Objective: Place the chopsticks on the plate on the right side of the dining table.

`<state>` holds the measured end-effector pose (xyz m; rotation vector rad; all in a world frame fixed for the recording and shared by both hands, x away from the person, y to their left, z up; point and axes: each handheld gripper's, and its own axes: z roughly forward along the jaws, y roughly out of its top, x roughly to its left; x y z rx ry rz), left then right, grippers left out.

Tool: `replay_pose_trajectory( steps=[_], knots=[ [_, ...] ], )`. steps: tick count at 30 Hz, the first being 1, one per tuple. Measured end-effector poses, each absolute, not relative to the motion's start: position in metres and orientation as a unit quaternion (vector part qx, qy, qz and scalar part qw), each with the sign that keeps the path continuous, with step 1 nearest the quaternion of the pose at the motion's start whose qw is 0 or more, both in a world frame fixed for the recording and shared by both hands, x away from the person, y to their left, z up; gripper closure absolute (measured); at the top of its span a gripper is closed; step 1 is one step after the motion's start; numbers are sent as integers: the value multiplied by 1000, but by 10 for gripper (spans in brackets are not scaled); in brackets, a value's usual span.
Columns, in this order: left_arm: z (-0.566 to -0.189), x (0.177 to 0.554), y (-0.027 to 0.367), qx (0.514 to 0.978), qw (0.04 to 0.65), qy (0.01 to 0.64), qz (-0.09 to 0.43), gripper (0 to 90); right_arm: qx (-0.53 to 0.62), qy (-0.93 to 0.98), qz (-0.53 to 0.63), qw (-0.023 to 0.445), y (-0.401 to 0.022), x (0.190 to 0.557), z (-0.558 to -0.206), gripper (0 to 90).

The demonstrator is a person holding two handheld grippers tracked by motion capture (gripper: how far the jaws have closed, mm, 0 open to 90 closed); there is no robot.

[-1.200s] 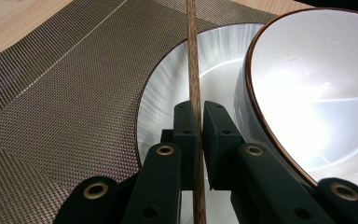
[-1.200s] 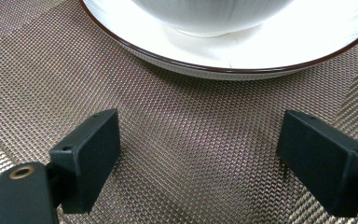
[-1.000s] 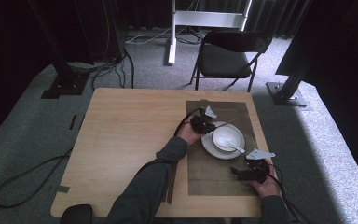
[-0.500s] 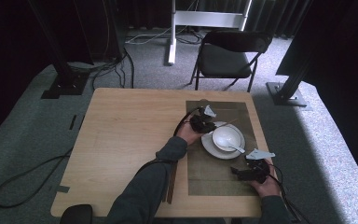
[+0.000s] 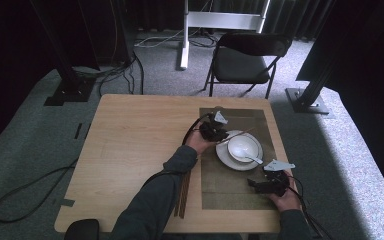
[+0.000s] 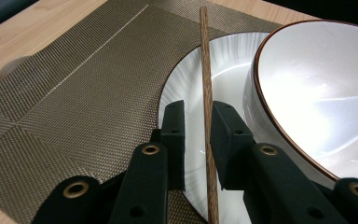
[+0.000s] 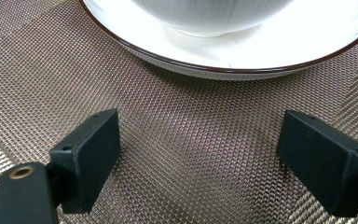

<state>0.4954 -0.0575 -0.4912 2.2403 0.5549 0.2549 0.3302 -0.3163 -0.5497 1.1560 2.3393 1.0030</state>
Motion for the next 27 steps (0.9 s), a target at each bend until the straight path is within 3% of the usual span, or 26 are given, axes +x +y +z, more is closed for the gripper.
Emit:
replay_pose_trajectory(
  steps=[27],
  knots=[
    [-475, 475, -2, 864, 423, 254, 99, 673, 408, 824, 353, 172, -316, 330, -550, 127]
  ],
)
